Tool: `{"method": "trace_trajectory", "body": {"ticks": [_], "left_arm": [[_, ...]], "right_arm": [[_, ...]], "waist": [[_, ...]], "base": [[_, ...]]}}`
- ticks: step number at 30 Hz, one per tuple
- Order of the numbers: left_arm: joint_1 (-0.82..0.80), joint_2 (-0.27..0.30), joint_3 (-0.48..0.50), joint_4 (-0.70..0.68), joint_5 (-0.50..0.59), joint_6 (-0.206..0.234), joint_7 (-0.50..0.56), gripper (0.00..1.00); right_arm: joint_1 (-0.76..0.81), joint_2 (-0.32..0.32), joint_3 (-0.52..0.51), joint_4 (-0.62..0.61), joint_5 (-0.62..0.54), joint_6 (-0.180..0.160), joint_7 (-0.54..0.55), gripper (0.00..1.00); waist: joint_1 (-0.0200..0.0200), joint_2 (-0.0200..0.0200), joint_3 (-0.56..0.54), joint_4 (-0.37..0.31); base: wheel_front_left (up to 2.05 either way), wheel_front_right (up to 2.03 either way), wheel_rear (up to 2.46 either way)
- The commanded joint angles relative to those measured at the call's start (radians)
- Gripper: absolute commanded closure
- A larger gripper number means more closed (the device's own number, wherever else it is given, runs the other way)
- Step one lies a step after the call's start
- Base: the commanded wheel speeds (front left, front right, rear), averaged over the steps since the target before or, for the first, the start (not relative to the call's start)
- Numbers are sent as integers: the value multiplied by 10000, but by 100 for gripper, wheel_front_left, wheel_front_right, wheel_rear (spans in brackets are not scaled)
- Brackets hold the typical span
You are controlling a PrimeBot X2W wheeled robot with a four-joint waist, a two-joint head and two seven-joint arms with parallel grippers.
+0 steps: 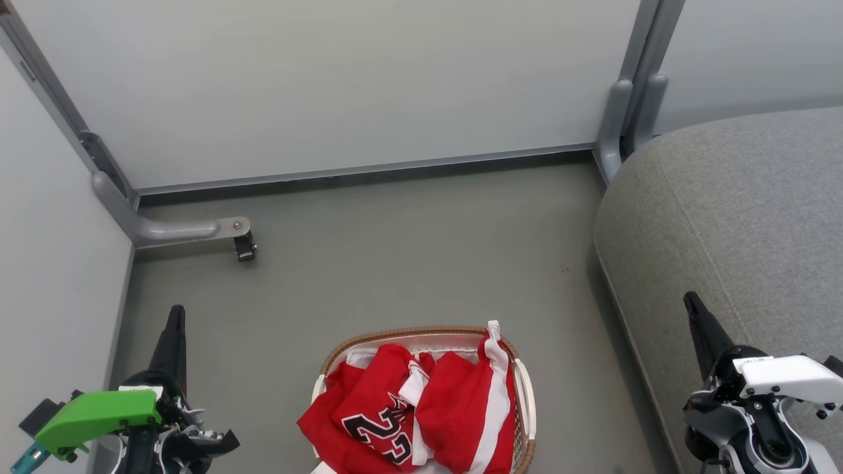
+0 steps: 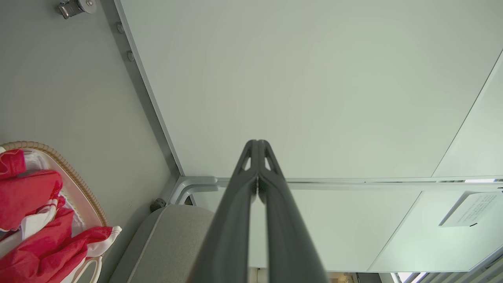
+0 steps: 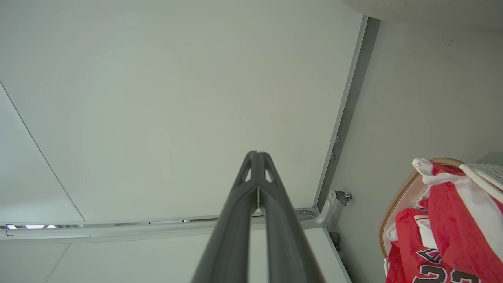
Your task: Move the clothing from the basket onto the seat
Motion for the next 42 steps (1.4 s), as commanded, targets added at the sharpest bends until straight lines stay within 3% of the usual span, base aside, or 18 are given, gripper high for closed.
{"method": "trace_trajectory", "body": {"ticks": [1, 26, 27, 42], "left_arm": [[-104, 39, 5, -14, 27, -49, 23, 100], [-104, 39, 5, -12, 27, -49, 23, 100], [17, -12, 0, 56, 0, 2, -8, 0], [258, 99, -319, 208, 838, 13, -632, 0]], "right_arm": [[111, -65, -7, -29, 40, -4, 26, 100], [112, -65, -7, -29, 40, -4, 26, 100], [7, 15, 2, 56, -2, 0, 0, 0], [-16, -339, 649, 66, -705, -2, -623, 0]], "waist": [[0, 0, 0, 0], [0, 0, 0, 0], [0, 0, 0, 0], [0, 0, 33, -7]], "base": [[0, 0, 0], [0, 0, 0], [0, 0, 0], [0, 0, 0]]}}
